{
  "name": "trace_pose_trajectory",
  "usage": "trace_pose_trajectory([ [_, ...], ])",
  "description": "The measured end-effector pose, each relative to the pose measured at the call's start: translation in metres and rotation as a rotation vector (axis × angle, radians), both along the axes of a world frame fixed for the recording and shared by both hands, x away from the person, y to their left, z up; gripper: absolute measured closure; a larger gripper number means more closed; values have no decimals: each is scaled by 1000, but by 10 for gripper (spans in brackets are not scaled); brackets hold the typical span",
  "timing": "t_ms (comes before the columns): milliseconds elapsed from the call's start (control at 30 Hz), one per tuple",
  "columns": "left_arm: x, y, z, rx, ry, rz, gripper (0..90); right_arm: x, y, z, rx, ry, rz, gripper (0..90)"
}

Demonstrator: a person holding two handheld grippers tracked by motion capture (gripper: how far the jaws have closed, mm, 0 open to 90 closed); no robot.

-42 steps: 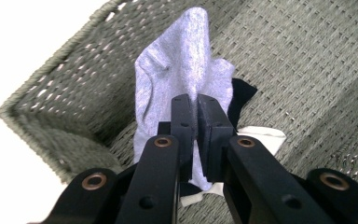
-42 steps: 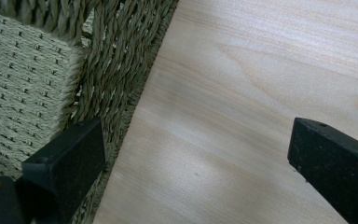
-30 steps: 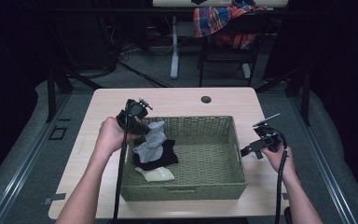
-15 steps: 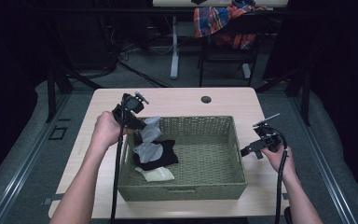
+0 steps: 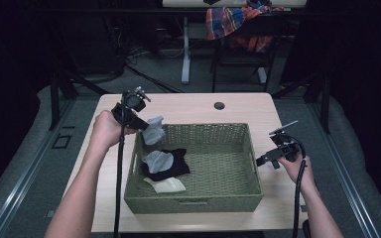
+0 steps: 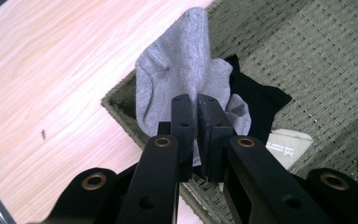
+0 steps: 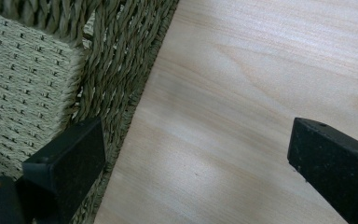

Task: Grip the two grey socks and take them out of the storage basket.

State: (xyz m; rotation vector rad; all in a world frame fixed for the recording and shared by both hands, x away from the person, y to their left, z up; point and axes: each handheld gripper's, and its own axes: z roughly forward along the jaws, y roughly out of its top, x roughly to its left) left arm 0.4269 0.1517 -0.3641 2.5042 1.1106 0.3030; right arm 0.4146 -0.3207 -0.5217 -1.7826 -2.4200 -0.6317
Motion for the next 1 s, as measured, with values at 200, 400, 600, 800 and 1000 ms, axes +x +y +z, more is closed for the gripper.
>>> trace_pose_trajectory([
  [200, 3, 8, 10, -4, -19, 24, 860, 0, 0, 0, -1, 1, 0, 39],
  [400, 5, 21, 17, -10, -32, 56, 860, 0, 0, 0, -2, -2, -6, 39],
  [600, 5, 36, 21, -18, -39, 94, 860, 0, 0, 0, -1, 0, -1, 39],
  [800, 3, 52, 23, -29, -49, 135, 860, 0, 0, 0, 0, 3, 1, 39],
  [1000, 0, 71, 25, -33, -60, 179, 860, 0, 0, 0, 0, 4, 2, 39],
])
